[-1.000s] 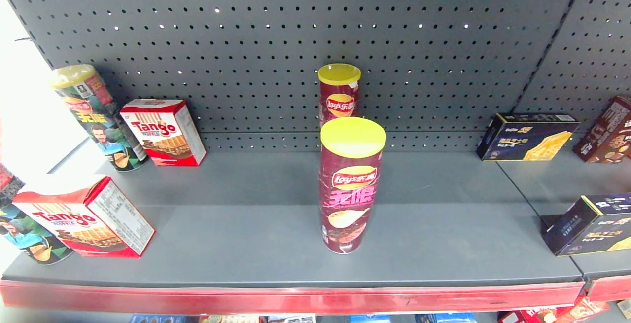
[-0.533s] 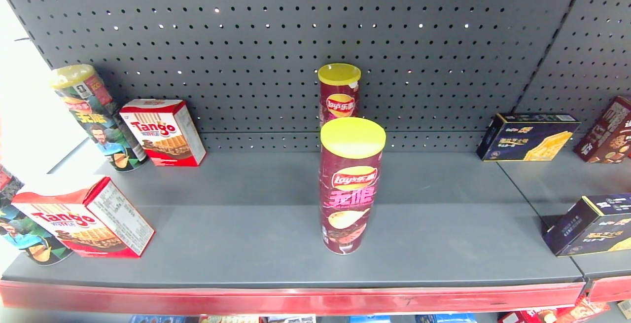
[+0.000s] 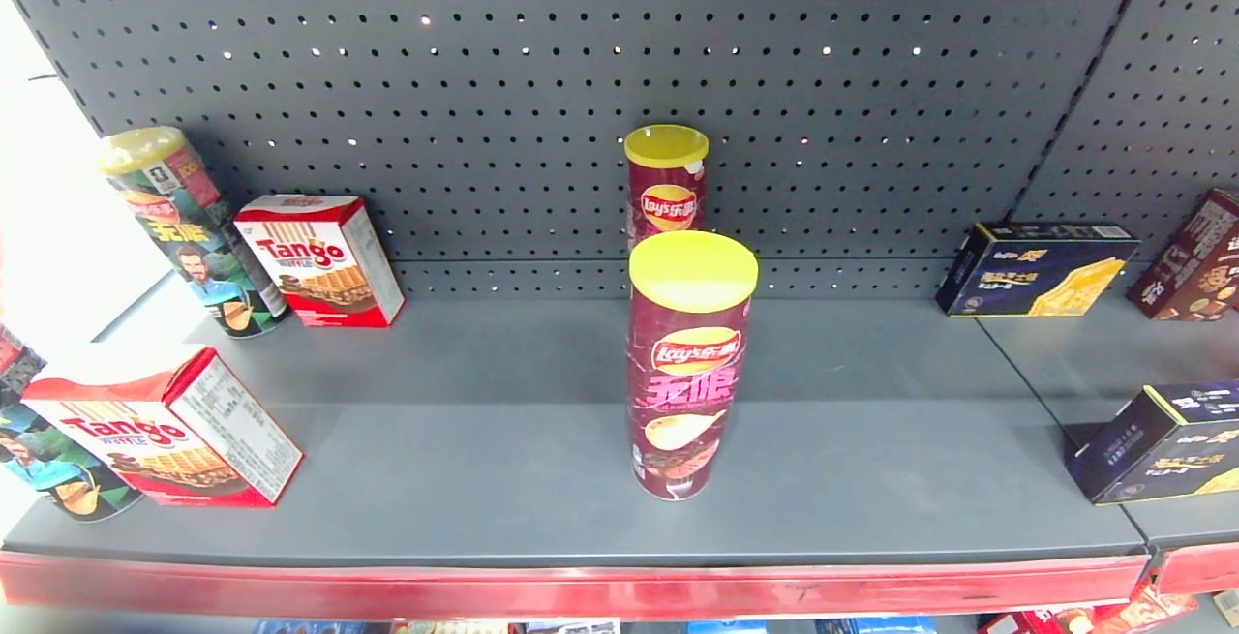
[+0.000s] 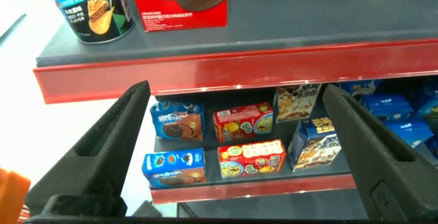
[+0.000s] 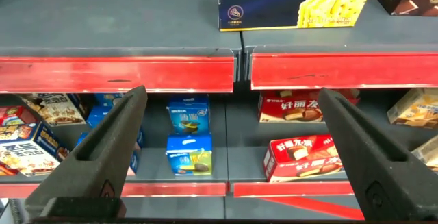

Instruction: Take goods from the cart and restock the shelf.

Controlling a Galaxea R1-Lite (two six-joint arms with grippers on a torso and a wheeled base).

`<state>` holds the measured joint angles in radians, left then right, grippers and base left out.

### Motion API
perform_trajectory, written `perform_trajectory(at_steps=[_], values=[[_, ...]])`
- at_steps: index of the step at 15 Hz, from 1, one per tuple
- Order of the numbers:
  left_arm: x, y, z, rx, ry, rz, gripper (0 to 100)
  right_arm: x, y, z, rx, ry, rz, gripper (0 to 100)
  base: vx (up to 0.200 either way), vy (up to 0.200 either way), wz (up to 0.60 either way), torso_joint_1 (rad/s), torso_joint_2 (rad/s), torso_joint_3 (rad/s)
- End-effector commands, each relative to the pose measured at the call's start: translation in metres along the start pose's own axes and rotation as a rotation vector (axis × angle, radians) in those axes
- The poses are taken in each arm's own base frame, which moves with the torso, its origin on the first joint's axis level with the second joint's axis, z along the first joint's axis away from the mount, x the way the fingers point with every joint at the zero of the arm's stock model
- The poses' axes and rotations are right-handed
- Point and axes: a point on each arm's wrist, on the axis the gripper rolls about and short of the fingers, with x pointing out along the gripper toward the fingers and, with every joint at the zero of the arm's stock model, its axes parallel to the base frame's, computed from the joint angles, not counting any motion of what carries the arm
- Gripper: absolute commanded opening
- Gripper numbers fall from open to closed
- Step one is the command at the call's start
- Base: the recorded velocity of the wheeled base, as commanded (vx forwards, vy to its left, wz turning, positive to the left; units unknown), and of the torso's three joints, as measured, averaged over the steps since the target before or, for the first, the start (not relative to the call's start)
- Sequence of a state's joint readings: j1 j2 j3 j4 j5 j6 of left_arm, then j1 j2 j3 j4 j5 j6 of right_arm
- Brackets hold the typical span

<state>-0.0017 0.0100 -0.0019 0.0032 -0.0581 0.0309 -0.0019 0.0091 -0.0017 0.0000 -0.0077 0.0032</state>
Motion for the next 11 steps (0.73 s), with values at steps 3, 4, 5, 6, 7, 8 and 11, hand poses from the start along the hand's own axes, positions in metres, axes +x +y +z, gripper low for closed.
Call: perform_trajectory(at_steps=[3,4,5,6,7,8,11], values=[[0.0001,0.0,-0.0001,-0.002,0.001,0.0,100,0.0001,0.0,0.0,0.0,0.002,0.0,100,0.0,0.0,0.0,0.0,0.0,0.0],[0.0001,0.0,-0.0001,-0.002,0.001,0.0,100,0.0001,0.0,0.0,0.0,0.002,0.0,100,0.0,0.0,0.0,0.0,0.0,0.0],[0.0001,0.0,-0.0001,-0.002,0.001,0.0,100,0.0001,0.0,0.0,0.001,0.002,0.0,100,0.0,0.0,0.0,0.0,0.0,0.0],[0.0001,0.0,-0.0001,-0.002,0.001,0.0,100,0.0001,0.0,0.0,0.0,0.002,0.0,100,0.0,0.0,0.0,0.0,0.0,0.0],[0.0001,0.0,-0.0001,-0.002,0.001,0.0,100,0.0001,0.0,0.0,0.0,0.002,0.0,100,0.0,0.0,0.0,0.0,0.0,0.0],[0.0001,0.0,-0.0001,-0.002,0.001,0.0,100,0.0001,0.0,0.0,0.0,0.002,0.0,100,0.0,0.0,0.0,0.0,0.0,0.0],[0.0001,0.0,-0.0001,-0.002,0.001,0.0,100,0.0001,0.0,0.0,0.0,0.002,0.0,100,0.0,0.0,0.0,0.0,0.0,0.0]])
